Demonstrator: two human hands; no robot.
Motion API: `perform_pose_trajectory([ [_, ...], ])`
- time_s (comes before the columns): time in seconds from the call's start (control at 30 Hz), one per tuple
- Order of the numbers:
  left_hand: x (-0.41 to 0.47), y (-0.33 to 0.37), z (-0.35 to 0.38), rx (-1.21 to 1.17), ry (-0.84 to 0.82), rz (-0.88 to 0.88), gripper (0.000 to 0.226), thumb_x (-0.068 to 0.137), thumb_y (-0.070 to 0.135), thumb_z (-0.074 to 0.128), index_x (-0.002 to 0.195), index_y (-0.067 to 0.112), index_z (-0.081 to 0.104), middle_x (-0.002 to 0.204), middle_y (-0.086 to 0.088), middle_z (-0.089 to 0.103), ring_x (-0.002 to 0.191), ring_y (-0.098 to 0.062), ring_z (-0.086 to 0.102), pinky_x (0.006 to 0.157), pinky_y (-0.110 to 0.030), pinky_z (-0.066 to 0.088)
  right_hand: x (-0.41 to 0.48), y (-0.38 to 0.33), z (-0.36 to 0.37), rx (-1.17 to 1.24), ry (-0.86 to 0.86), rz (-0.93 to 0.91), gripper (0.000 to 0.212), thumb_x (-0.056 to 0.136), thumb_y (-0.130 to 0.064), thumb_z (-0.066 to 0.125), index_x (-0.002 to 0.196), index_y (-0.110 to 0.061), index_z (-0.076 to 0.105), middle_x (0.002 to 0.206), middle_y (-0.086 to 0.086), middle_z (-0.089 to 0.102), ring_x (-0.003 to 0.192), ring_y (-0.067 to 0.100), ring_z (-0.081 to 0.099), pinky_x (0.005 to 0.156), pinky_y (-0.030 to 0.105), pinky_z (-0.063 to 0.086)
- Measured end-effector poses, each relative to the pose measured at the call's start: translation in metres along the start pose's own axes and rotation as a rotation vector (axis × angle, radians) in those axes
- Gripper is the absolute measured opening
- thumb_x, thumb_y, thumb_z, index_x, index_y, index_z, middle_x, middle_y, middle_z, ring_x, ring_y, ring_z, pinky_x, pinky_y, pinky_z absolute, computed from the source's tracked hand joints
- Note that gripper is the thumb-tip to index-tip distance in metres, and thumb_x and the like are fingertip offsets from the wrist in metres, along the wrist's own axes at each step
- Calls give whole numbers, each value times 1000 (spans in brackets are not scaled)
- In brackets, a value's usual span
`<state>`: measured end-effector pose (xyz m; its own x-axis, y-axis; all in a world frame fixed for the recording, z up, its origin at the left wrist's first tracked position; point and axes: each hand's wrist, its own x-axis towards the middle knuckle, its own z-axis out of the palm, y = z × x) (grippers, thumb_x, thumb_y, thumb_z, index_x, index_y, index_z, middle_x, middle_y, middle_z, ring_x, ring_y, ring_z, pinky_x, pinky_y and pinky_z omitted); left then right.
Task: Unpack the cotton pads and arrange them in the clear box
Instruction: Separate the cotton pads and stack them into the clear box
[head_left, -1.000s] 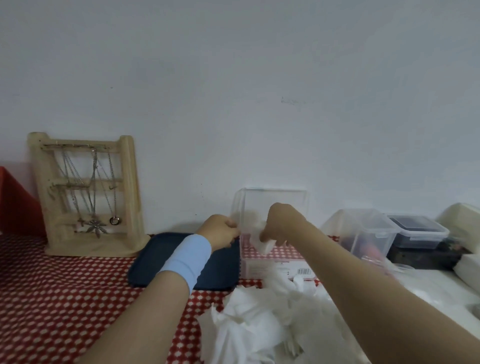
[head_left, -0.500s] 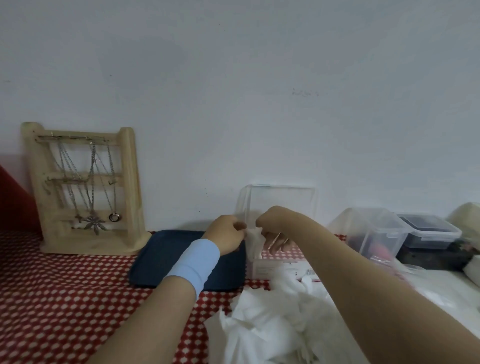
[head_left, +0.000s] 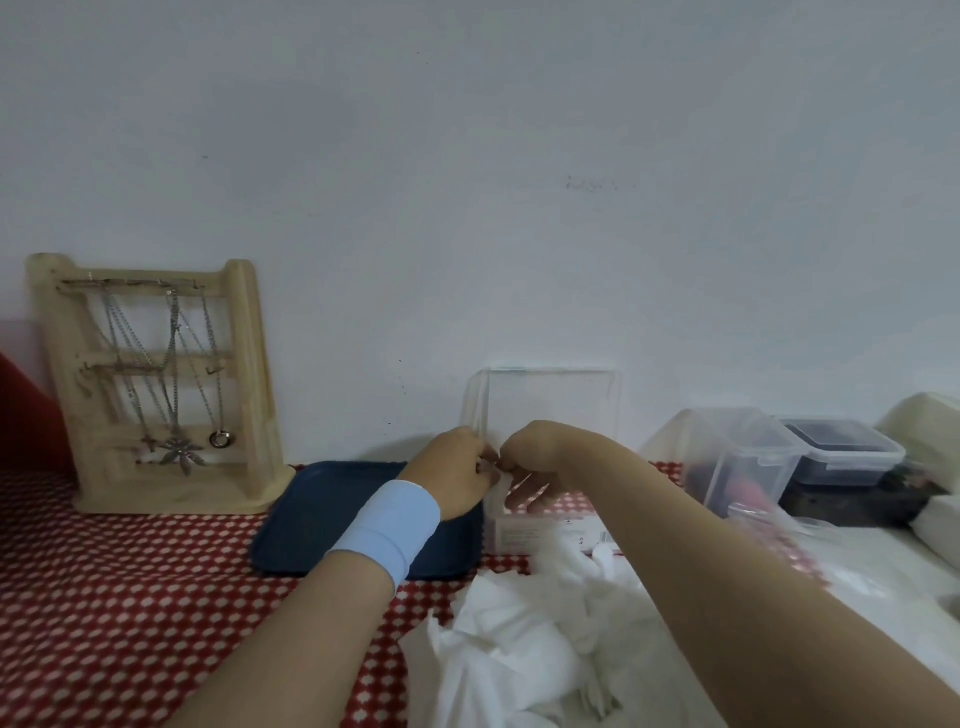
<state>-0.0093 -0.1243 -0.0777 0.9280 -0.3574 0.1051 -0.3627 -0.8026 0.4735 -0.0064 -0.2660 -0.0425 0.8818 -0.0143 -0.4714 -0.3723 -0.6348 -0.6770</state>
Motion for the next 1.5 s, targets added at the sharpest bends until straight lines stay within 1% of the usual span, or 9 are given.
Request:
perform_pose_trajectory([
  [0.27,-30,11,-23,-96,37,-9,35,102,32,57,133,20,64,131,4,62,114,-12,60,97,-25,44,-32,8,-23,-212,181,-227,21,98,-11,54,110,-1,68,102,8,75,86,25,75,77,34,60],
  [0.43,-71,12,-38,-157,-105,-61,18,98,33,62,110,25,73,97,10,73,93,-10,69,85,-25,53,-90,12,-5,-505,-72,-500,25,87,-14,72,110,-22,78,78,-20,72,75,6,72,72,20,51],
  [0.57,-101,10,-38,-136,-265,-116,17,97,31,63,110,26,73,99,4,77,90,-9,72,79,-24,56,-102,21,27,-738,-118,-555,39,84,-19,78,123,-24,73,108,-7,73,95,13,65,92,26,51],
  [0.63,-112,9,-34,-132,-280,-130,18,97,32,63,113,26,72,107,7,75,96,-9,71,87,-27,57,-102,28,35,-734,-126,-563,45,81,-22,81,125,-23,72,95,-9,67,84,11,61,83,25,50],
  [0.73,-121,5,-29,-166,-248,-157,19,98,32,60,113,27,71,108,10,74,98,-8,70,93,-30,56,-103,36,39,-661,-63,-571,39,80,-22,82,118,-25,75,76,-16,58,68,1,53,69,18,44],
  [0.9,-115,13,-32,-346,-130,-191,35,103,35,49,106,10,73,102,-5,76,98,-21,71,86,-31,56,-103,46,31,-374,61,-552,25,80,-17,81,104,-25,80,89,-13,72,81,2,64,69,13,48],
  [1.07,-102,21,-40,-607,-123,-211,36,96,53,59,96,21,77,95,0,78,92,-17,73,87,-33,61,-102,53,14,100,99,-511,2,84,-14,79,85,-14,80,75,-3,74,65,6,64,61,18,52],
  [1.27,-100,18,-31,-765,-118,-174,22,90,11,76,110,15,68,91,-6,79,78,-16,74,71,-29,60,-97,53,17,342,152,-505,2,87,-12,75,87,-10,76,73,-4,69,64,9,61,60,24,53],
  [1.5,-98,21,-28,-1001,-3,-163,18,95,9,68,113,12,67,99,-7,78,88,-18,77,72,-32,61,-101,56,10,401,43,-448,20,90,-17,74,104,-3,75,89,15,75,71,18,66,64,28,54],
])
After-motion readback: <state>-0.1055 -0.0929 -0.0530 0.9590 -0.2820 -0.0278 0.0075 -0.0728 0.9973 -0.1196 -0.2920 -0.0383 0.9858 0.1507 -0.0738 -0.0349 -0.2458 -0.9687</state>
